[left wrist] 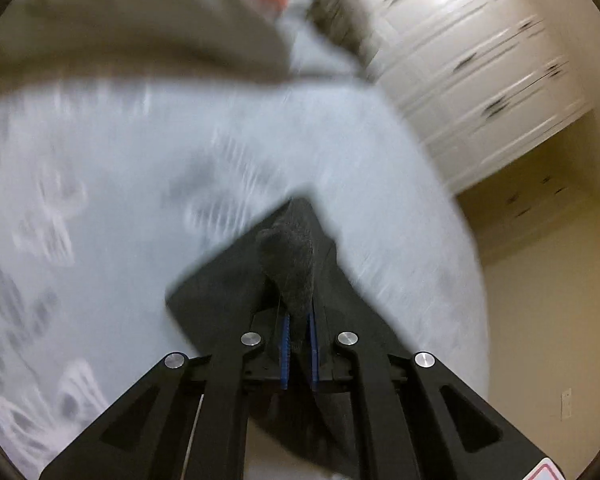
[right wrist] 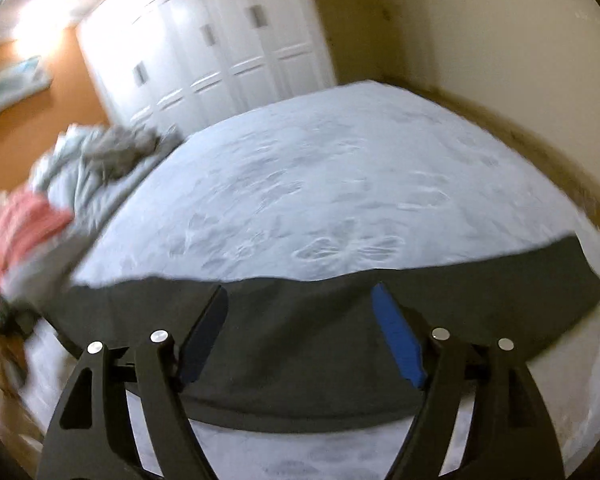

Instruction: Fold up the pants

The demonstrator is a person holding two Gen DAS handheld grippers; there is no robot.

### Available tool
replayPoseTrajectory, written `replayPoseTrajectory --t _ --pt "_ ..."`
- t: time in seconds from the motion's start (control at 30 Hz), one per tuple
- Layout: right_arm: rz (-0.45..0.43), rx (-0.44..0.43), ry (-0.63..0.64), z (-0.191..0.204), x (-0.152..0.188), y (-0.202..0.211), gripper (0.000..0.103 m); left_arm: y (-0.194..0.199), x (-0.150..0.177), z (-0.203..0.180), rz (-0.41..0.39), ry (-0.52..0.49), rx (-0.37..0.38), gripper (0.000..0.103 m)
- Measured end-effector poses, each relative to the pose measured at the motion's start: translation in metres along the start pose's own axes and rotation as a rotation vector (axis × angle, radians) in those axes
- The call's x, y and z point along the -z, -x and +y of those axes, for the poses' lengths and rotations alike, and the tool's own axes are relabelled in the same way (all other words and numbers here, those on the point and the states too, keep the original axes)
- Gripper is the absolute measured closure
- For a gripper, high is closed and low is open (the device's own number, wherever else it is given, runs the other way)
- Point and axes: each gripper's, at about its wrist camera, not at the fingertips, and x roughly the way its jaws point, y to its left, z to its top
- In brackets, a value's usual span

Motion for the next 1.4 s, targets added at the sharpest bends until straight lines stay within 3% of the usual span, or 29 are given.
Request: replayPoseTrajectory --t 0.07,0.1,0.13,0.2,0.27,0.3,0.33,0.4,0.5,0.63,0.67,0.73,0.8,0.83,0.97,1.07,1.17,1.23,1.27,1.3,1.4 --pt "0.066 0.067 0.078 0.008 0.008 -0.015 0.030 -0.013 0.002 0.013 0.044 -0.001 -0.110 0.098" --pt "0.099 0.097 0.091 0.004 0.008 -0.022 0.030 -0.035 0.009 0.022 0.143 0.007 -0.164 0.098" --pt "0.126 0.148 0.086 -0.007 0.007 -0.029 0.030 -0.045 0.016 0.029 0.183 0.015 -0.199 0.098" --pt "0.134 0.261 -0.011 -0.043 0.000 -0.028 0.030 -0.036 0.017 0.021 0.142 -0.004 -0.189 0.094" --pt "0.143 0.330 -0.140 -0.082 -0.008 -0.020 0.030 -0.020 0.019 0.005 0.099 -0.054 -0.210 0.084" --pt "0.146 0.356 -0.228 -0.107 -0.011 -0.013 0.030 -0.012 0.021 -0.002 0.082 -0.067 -0.240 0.078" --pt "0.146 0.367 -0.294 -0.126 -0.013 -0.008 0.030 -0.005 0.022 -0.008 0.046 -0.078 -0.270 0.064" --pt "0.139 0.379 -0.420 -0.163 -0.013 0.004 0.030 0.006 0.026 -0.016 -0.004 -0.094 -0.300 0.062" --pt "0.151 0.428 -0.524 -0.211 -0.011 0.021 0.030 0.008 0.038 -0.035 -0.008 -0.120 -0.288 0.054" --pt "0.193 0.643 -0.525 -0.260 0.004 0.025 0.029 -0.002 0.061 -0.040 0.102 -0.113 -0.191 0.050" --pt "0.210 0.689 -0.545 -0.269 0.013 0.024 0.029 -0.011 0.073 -0.049 0.162 -0.133 -0.159 0.050" --pt "0.223 0.645 -0.636 -0.290 0.031 0.027 0.029 -0.027 0.089 -0.062 0.227 -0.177 -0.124 0.050" --pt "0.179 0.550 -0.736 -0.305 0.042 0.031 0.031 -0.039 0.114 -0.088 0.272 -0.276 -0.103 0.050" --pt "0.185 0.555 -0.772 -0.312 0.048 0.030 0.031 -0.043 0.122 -0.097 0.281 -0.314 -0.103 0.050" --pt "0.173 0.410 -0.827 -0.320 0.058 0.012 0.030 -0.065 0.159 -0.136 0.328 -0.423 -0.086 0.047" --pt "0.183 0.447 -0.754 -0.316 0.054 -0.003 0.024 -0.079 0.170 -0.148 0.362 -0.393 -0.050 0.045" --pt "0.162 0.485 -0.687 -0.310 0.052 -0.009 0.025 -0.090 0.180 -0.153 0.382 -0.379 -0.041 0.045" --pt "0.143 0.468 -0.615 -0.305 0.046 -0.017 0.049 -0.093 0.186 -0.156 0.384 -0.407 -0.056 0.045" --pt "0.141 0.431 -0.610 -0.307 0.043 -0.020 0.075 -0.093 0.189 -0.156 0.382 -0.432 -0.064 0.045" --pt "0.142 0.387 -0.630 -0.308 0.044 -0.022 0.095 -0.091 0.194 -0.159 0.380 -0.453 -0.072 0.045" --pt "0.079 0.348 -0.670 -0.305 0.036 -0.008 0.096 -0.093 0.201 -0.163 0.384 -0.516 -0.080 0.045"
